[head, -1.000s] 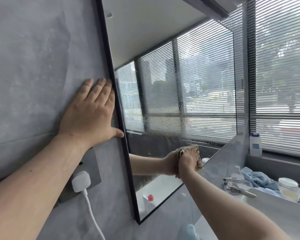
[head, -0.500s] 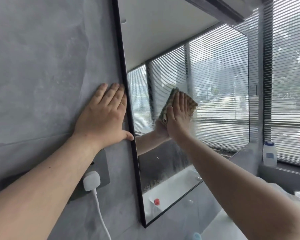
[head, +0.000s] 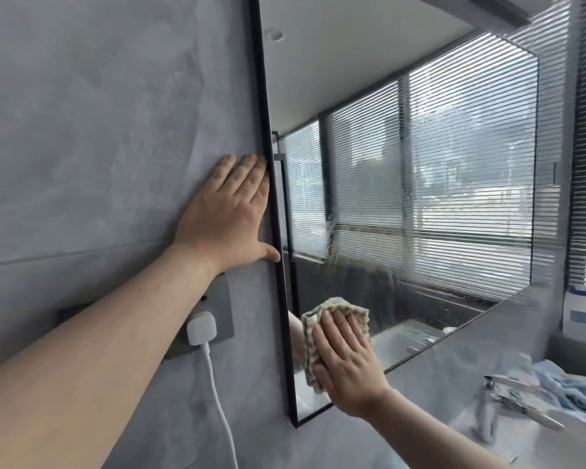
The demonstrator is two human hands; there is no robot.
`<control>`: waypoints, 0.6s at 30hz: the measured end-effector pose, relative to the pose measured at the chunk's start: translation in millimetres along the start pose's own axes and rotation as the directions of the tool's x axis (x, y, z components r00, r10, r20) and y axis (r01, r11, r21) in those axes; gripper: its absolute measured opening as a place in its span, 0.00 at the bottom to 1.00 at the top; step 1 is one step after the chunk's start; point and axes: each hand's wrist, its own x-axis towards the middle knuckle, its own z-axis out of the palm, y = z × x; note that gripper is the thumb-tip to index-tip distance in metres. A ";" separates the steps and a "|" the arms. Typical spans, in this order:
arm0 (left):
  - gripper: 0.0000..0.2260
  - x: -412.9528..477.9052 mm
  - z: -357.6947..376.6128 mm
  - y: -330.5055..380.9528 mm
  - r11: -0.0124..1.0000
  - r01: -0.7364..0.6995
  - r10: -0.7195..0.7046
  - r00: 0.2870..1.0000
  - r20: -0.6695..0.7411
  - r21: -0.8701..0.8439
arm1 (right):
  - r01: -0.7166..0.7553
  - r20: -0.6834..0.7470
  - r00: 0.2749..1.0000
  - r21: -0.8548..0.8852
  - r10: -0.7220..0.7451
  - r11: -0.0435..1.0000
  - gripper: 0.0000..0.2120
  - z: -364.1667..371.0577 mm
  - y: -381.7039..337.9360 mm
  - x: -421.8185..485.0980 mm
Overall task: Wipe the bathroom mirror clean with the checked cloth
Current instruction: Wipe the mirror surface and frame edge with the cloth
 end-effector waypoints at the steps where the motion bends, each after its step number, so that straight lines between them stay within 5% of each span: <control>1: 0.57 0.1 -0.5 -0.1 1.000 0.000 0.000 1.000 0.004 0.001 | 0.034 -0.002 0.999 -0.002 -0.034 0.999 0.30 -4.4 4.7 4.8; 9: 0.57 -0.8 0.2 -1.4 0.999 -0.016 0.015 0.999 -0.030 -0.030 | 0.057 -0.067 0.996 0.027 -0.055 0.998 0.29 -45.9 25.2 121.8; 18: 0.58 0.9 6.2 -4.1 0.999 -0.041 0.039 0.996 -0.075 -0.028 | -0.187 -0.159 0.968 0.056 0.194 0.981 0.30 -96.9 52.1 254.0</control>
